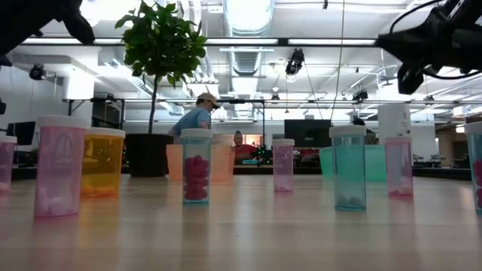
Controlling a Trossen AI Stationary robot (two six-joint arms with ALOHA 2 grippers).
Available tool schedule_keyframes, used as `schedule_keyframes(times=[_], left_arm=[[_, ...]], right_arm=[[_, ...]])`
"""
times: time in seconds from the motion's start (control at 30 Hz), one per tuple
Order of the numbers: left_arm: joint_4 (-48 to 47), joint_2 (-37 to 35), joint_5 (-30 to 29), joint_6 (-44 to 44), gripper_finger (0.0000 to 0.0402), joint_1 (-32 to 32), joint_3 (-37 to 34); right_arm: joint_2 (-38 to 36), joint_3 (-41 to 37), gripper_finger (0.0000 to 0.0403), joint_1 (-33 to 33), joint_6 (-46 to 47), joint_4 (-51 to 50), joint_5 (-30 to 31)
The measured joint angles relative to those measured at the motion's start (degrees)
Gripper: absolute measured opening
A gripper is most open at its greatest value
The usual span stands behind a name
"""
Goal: Pick and place medicine bottles into bin by pill shape (circle, oval)
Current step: Put the top right pink tablet bottle into the green bin
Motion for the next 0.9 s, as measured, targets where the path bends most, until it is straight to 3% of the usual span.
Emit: schedule_keyframes(times=[0.1, 0.33, 0.9], left_arm=[[4.1, 1.2, -0.6, 0.5, 0.0000, 0.0, 0.1], [4.2, 3.1, -1.4, 4.8, 0.0000, 0.0, 0.2], [3.7, 3.1, -1.6, 9.8, 0.0000, 0.0, 0.2]], right_arm=[[0.8, 0.0, 0.0022, 0.0, -0.8, 4.3, 1.2], [6.0, 0.7, 0.0022, 0.0, -5.7, 14.1, 1.2], [33.2, 19.8, 0.0022, 0.5, -16.7, 7.8, 2.7]])
